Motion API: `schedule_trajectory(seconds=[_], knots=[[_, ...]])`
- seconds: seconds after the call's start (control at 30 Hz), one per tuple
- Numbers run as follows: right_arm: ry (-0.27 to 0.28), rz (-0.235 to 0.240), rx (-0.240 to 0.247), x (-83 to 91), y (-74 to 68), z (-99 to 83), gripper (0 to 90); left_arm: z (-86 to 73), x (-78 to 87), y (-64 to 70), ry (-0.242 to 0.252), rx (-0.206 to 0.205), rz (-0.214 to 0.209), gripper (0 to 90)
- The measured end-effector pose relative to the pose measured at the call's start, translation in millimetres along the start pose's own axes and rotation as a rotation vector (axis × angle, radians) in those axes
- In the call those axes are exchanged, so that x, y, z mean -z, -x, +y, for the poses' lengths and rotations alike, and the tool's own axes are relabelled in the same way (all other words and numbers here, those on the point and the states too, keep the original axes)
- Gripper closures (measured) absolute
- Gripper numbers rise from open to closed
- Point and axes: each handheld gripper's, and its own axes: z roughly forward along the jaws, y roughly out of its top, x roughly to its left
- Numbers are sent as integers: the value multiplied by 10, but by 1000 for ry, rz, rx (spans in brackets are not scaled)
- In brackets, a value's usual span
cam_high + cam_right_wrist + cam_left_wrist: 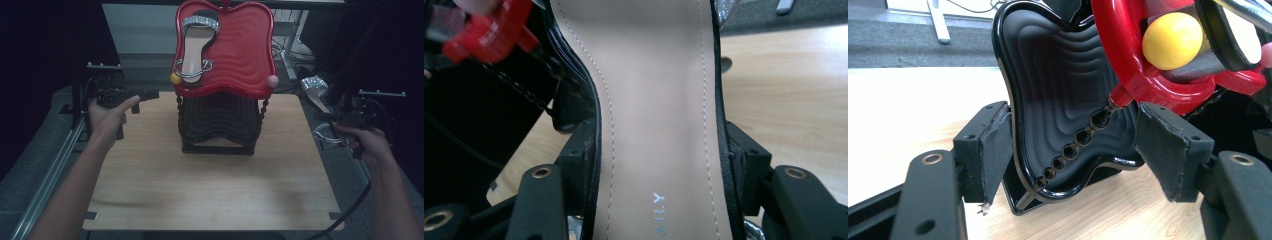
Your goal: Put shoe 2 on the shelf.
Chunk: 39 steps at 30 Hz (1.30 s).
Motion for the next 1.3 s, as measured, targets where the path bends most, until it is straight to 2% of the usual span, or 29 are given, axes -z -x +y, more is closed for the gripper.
schedule_trajectory(seconds=[0.2, 0.83, 0.9, 1.0, 1.13, 1.3], knots=[[19, 5, 0, -31, -138, 210, 428, 15, -6, 21, -2, -4, -1, 311], [25, 23, 74, -145, -666, 800, 428, 87, 40, 46, -3, -11, -1, 309], [25, 34, 83, -167, -749, 896, 428, 96, 44, 49, -4, -11, -2, 307], [12, 18, 101, -197, -864, 1022, 428, 118, 59, 60, 0, -11, -5, 308], [16, 21, 121, -246, -1036, 1177, 428, 136, 71, 59, 4, -17, -8, 308], [6, 32, 148, -370, -1255, 1333, 428, 140, 73, 54, 2, -11, -14, 308]])
